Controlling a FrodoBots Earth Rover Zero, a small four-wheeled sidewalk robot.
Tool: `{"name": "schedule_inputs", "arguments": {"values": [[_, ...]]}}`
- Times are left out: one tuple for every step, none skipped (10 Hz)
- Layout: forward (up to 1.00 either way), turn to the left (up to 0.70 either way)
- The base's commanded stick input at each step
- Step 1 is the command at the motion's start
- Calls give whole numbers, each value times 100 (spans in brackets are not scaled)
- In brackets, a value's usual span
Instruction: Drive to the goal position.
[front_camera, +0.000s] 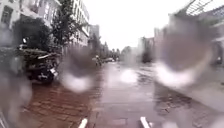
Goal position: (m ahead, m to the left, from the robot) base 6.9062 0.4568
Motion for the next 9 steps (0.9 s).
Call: {"name": "schedule_inputs", "arguments": {"values": [[70,0],[70,0],[70,0],[70,0],[70,0],[70,0],[70,0],[70,0],[70,0]]}}
